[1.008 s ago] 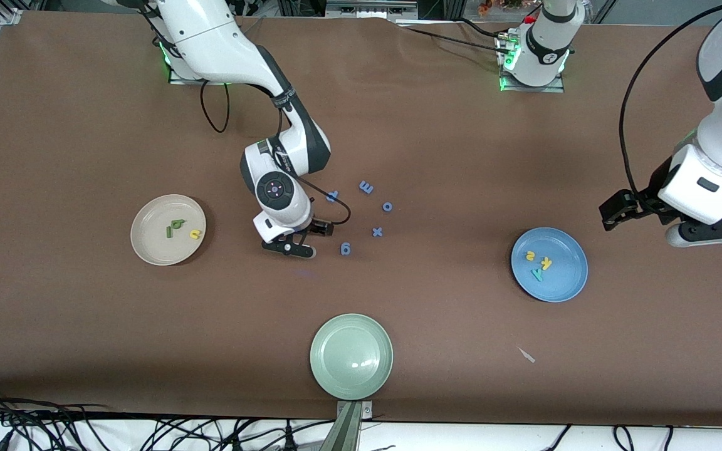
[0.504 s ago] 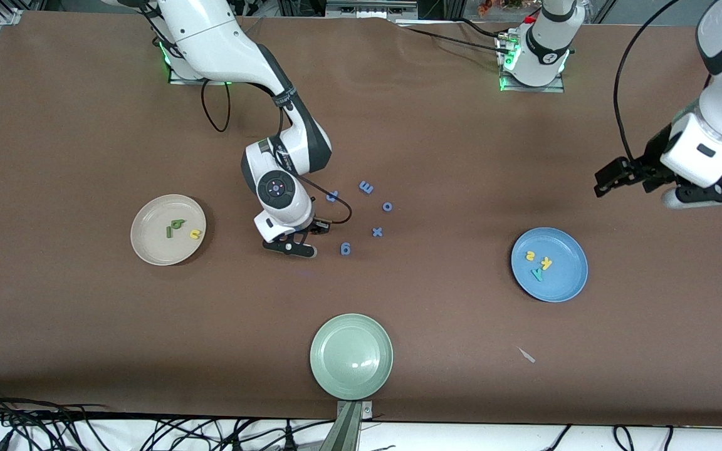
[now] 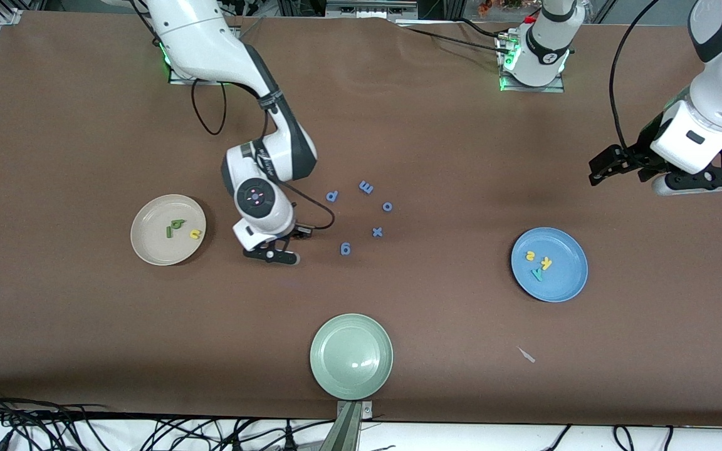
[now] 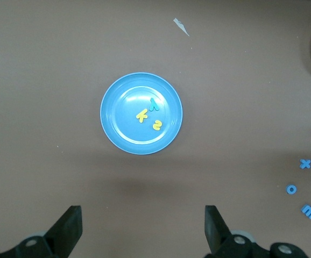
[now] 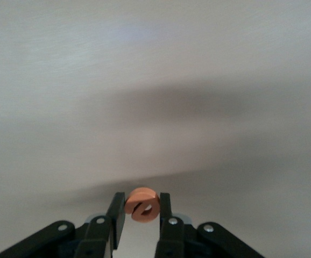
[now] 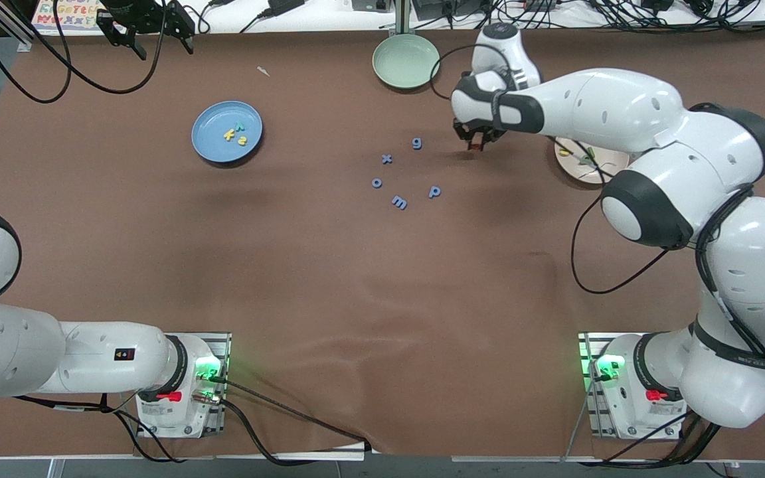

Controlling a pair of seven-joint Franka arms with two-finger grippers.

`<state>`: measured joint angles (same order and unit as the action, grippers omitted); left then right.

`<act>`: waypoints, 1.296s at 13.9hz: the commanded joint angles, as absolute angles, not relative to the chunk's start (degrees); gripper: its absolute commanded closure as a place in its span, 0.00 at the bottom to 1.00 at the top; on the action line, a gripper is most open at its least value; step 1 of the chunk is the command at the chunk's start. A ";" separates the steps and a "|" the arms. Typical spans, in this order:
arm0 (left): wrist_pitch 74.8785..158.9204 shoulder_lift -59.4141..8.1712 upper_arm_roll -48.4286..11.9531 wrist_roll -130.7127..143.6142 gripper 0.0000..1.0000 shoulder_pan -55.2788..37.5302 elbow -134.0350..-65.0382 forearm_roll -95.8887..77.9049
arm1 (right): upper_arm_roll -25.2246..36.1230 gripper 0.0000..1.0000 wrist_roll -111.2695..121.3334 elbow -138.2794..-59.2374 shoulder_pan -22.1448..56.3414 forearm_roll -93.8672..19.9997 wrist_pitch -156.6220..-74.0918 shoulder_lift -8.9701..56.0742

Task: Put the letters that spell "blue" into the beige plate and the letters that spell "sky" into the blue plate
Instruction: 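Grasp the orange letter with the right gripper and lower it onto the white plate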

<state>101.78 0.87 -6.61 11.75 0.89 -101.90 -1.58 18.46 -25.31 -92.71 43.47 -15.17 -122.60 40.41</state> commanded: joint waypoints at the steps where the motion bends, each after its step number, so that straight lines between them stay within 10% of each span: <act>1: 98.97 1.49 -7.29 10.20 0.00 0.79 -100.90 0.79 | 23.97 0.87 -14.37 -93.77 43.33 -15.91 -115.51 37.36; 9: 97.91 1.49 -7.21 6.50 0.00 1.23 -100.99 0.70 | 32.17 0.79 -0.80 -94.66 36.66 -15.82 -108.20 38.14; 11: 97.91 1.49 -7.21 6.50 0.00 1.14 -100.99 0.70 | 32.17 0.62 -1.58 -94.57 35.60 -15.91 -108.11 38.41; 12: 97.91 1.49 -7.21 6.50 0.00 1.14 -100.99 0.70 | 32.17 0.01 -1.41 -94.40 35.07 -15.91 -108.11 38.41; 18: 97.73 1.49 -7.29 6.59 0.00 0.97 -100.99 0.70 | 31.64 0.00 -1.49 -90.10 36.83 -16.26 -104.43 37.88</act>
